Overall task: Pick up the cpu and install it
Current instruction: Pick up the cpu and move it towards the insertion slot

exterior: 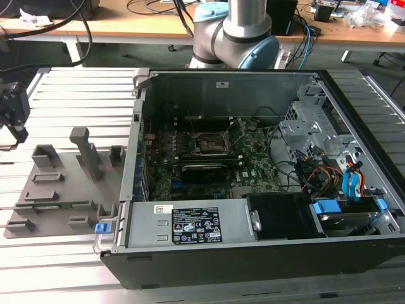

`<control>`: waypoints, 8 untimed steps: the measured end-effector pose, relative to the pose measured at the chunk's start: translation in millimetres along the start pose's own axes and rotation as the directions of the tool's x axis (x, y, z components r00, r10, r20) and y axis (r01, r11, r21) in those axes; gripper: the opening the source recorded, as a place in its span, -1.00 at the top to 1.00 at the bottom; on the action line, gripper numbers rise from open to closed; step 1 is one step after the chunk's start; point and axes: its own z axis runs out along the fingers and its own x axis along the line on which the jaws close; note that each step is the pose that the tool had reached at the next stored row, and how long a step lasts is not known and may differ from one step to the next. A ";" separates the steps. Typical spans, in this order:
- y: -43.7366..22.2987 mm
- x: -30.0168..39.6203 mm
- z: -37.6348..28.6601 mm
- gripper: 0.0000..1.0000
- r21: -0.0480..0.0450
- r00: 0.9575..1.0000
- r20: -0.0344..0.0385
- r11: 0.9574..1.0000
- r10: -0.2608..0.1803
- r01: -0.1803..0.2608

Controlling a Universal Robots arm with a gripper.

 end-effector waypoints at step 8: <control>-0.5 -0.5 -19.3 -0.09 0.000 1.000 0.000 1.000 0.000 0.000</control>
